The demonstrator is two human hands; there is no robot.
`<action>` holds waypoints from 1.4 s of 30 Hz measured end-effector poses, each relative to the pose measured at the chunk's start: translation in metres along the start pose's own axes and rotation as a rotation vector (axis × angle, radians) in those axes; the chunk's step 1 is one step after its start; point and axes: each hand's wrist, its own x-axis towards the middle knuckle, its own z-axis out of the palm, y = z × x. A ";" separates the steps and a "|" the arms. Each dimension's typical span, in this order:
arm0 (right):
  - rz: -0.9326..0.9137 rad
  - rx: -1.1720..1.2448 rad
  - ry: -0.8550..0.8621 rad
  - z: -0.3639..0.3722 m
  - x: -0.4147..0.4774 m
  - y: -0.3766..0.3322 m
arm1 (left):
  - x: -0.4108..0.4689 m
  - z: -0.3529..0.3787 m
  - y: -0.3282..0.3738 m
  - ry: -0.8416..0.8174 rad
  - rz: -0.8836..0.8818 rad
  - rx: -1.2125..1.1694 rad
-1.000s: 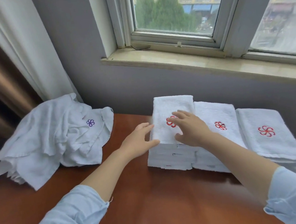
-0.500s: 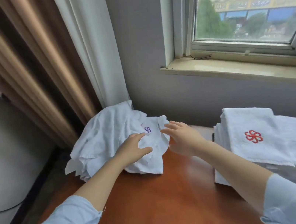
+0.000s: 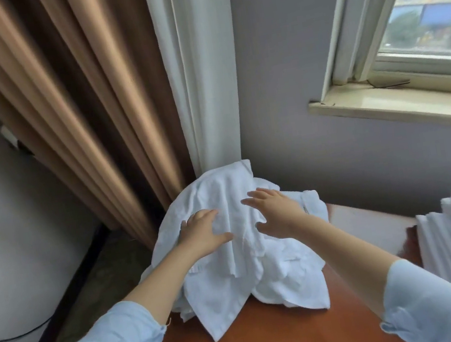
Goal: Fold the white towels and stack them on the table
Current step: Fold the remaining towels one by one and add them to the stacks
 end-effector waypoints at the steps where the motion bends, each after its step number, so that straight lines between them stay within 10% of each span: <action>1: 0.002 0.001 -0.011 0.003 0.011 0.000 | 0.008 0.002 -0.006 -0.006 -0.003 0.002; 20: 0.094 0.276 0.124 0.021 0.068 0.003 | 0.032 0.032 -0.021 -0.002 -0.011 -0.298; 42: 0.200 0.455 -0.189 0.036 -0.204 -0.009 | -0.190 0.096 0.082 -0.078 0.107 -0.275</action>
